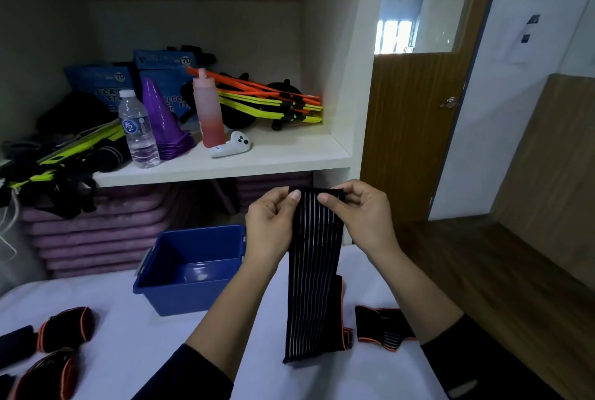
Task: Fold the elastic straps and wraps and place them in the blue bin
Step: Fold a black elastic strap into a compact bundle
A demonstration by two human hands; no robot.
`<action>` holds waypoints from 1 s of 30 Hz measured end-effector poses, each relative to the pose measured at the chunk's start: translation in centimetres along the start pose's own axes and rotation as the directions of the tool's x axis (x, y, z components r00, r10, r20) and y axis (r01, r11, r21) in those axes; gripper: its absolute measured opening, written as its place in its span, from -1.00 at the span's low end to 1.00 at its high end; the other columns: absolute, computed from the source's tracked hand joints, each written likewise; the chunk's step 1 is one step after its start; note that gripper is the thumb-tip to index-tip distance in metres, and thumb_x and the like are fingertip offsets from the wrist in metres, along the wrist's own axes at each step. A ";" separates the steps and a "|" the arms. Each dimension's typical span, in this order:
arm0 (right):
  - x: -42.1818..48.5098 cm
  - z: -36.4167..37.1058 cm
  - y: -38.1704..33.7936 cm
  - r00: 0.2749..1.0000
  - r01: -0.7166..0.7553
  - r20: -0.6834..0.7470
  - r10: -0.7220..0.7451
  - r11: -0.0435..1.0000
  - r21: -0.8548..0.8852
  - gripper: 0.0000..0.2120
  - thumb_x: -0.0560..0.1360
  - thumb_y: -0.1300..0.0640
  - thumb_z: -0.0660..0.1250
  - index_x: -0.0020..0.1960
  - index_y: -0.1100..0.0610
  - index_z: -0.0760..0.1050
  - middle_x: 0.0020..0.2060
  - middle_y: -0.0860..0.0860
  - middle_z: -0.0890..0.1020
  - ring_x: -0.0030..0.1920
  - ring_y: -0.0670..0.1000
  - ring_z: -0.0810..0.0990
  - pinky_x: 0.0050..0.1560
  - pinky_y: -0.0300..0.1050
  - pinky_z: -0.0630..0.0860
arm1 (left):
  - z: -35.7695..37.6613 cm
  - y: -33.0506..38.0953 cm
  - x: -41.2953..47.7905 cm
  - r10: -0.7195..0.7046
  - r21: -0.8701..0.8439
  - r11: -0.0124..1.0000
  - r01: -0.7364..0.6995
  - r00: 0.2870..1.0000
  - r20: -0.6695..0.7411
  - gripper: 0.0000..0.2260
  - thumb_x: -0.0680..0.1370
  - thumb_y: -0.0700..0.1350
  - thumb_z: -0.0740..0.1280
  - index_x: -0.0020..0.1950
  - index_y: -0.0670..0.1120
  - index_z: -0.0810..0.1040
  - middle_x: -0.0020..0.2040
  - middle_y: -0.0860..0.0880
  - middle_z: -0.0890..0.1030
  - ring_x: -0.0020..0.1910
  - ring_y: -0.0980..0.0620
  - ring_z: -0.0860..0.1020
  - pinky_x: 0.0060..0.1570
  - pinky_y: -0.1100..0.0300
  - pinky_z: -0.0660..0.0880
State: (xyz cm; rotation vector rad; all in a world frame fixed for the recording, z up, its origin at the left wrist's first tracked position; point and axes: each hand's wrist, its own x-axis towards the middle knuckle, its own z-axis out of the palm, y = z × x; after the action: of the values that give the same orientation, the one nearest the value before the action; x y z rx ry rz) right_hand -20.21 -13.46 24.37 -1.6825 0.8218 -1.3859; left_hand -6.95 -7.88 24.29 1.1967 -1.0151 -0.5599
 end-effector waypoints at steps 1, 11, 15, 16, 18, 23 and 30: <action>-0.1 0.4 -0.1 1.000 0.003 -0.011 -0.003 1.000 0.001 -0.88 0.35 0.15 0.49 -0.16 0.12 0.57 -0.22 0.03 0.69 -0.17 -0.02 0.68 -0.07 -0.12 0.62 | -0.3 0.1 0.0 0.031 0.027 0.999 -0.031 0.999 0.011 -0.83 0.57 -0.11 0.27 -0.07 -0.19 0.58 -0.31 0.01 0.58 -0.26 0.05 0.53 -0.21 0.16 0.48; -0.6 4.7 -2.7 0.997 0.022 -0.069 -0.021 1.000 0.005 -0.91 0.39 0.13 0.45 -0.15 0.09 0.56 -0.19 0.01 0.68 -0.12 -0.05 0.67 -0.06 -0.15 0.60 | -5.1 0.2 0.3 -0.036 -0.002 0.999 0.037 0.986 0.160 -0.85 0.48 -0.19 0.38 0.04 -0.03 0.60 -0.10 -0.03 0.68 -0.05 -0.02 0.64 0.00 0.04 0.58; -2.3 6.3 -2.9 0.997 -0.058 0.045 0.059 0.998 -0.019 -0.78 0.40 0.13 0.44 0.03 0.09 0.56 -0.06 -0.04 0.68 -0.01 -0.11 0.65 0.06 -0.21 0.57 | -7.6 0.0 0.3 -0.034 -0.020 0.999 0.037 0.992 0.117 -0.90 0.48 -0.20 0.39 -0.22 -0.05 0.58 -0.33 -0.04 0.58 -0.28 0.06 0.57 -0.19 0.09 0.54; -2.9 6.6 -2.9 0.996 -0.068 0.051 0.069 0.998 -0.017 -0.79 0.41 0.15 0.43 0.04 0.08 0.55 -0.05 -0.06 0.67 0.00 -0.13 0.64 0.06 -0.23 0.56 | -8.1 -0.1 0.2 -0.037 -0.034 0.999 0.042 0.989 0.141 -0.93 0.48 -0.20 0.39 -0.19 -0.06 0.60 -0.31 -0.08 0.60 -0.26 0.03 0.58 -0.17 0.08 0.56; -3.9 7.0 -3.3 0.997 -0.073 0.032 0.073 0.997 0.012 -0.83 0.44 0.21 0.40 0.03 0.10 0.56 -0.06 -0.05 0.68 -0.02 -0.14 0.65 0.05 -0.24 0.56 | -9.0 0.2 -0.2 -0.041 -0.096 0.994 0.060 0.982 0.185 -0.94 0.48 -0.24 0.38 -0.12 -0.09 0.61 -0.28 -0.04 0.64 -0.21 0.04 0.62 -0.15 0.13 0.57; -3.8 8.5 -6.0 0.998 -0.017 -0.057 0.020 0.999 0.049 -0.83 0.41 0.25 0.42 0.00 0.18 0.58 -0.11 0.00 0.68 -0.07 -0.11 0.66 -0.02 -0.27 0.58 | -10.8 2.0 0.9 0.028 -0.146 0.989 0.005 0.975 0.222 -0.95 0.50 -0.22 0.35 -0.07 -0.12 0.60 -0.21 -0.06 0.66 -0.19 0.02 0.64 -0.14 0.16 0.57; -1.0 10.7 -2.3 0.980 -0.194 -0.079 0.185 0.972 -0.133 -0.88 0.38 0.19 0.47 -0.11 0.10 0.58 -0.14 0.08 0.68 -0.07 0.04 0.67 0.07 0.05 0.60 | -11.2 -1.1 5.1 -0.062 0.225 0.974 0.007 0.970 0.235 -0.81 0.53 -0.15 0.32 -0.28 0.02 0.50 -0.37 0.05 0.53 -0.37 0.09 0.47 -0.28 0.20 0.42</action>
State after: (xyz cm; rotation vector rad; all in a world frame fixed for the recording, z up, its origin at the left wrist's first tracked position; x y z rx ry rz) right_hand -9.87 -9.69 24.90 -1.6214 1.1110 -1.2829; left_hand 5.35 -6.93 24.69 1.3697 -1.2921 -0.6423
